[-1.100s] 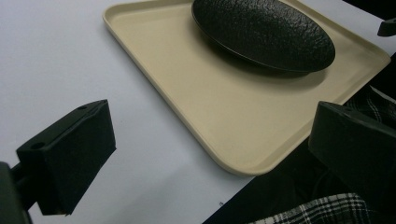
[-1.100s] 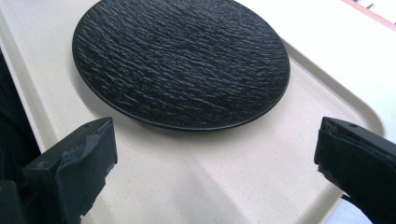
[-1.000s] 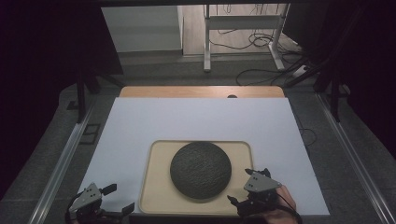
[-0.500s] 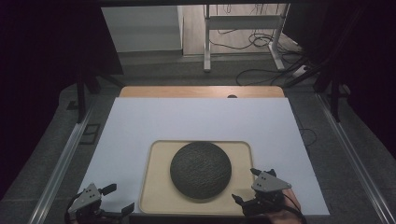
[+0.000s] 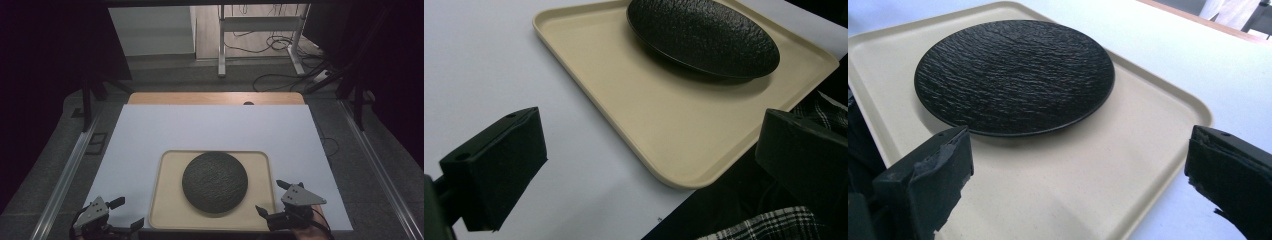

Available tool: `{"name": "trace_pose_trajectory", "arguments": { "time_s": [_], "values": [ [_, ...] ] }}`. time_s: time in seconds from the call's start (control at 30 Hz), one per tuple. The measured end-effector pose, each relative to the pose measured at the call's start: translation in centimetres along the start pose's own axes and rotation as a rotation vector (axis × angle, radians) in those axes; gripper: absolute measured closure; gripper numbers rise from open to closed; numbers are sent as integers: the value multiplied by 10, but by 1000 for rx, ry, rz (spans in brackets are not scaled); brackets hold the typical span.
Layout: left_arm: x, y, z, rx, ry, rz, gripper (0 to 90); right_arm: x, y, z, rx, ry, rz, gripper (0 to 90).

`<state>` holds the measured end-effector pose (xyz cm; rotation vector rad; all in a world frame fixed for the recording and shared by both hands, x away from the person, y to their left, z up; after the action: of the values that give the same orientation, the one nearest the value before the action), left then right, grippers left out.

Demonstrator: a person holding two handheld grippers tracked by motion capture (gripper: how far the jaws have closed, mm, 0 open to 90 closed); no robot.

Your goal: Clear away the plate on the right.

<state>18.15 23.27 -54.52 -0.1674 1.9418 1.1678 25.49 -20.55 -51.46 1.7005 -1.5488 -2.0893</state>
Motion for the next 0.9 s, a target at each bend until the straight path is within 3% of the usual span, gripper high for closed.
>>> {"name": "trace_pose_trajectory", "arguments": {
  "time_s": [0.5,0.9],
  "values": [
    [0,0,0,-2,-2,0,0,20,20,-11,30,-52,-18,0],
    [0,0,0,-4,-1,0,0,39,29,-15,30,-96,3,0]
  ]
}}
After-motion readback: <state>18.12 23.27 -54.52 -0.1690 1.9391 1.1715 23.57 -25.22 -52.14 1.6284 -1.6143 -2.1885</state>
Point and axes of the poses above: each handheld gripper's, and its own axes: y roughly backward along the jaws, x roughly out of its underside, z roughly to its left, the point moved 6 cm from there along -y, roughly forward along the jaws, and after that the axes turned 13 degrees about z, right-handed, at the moved point
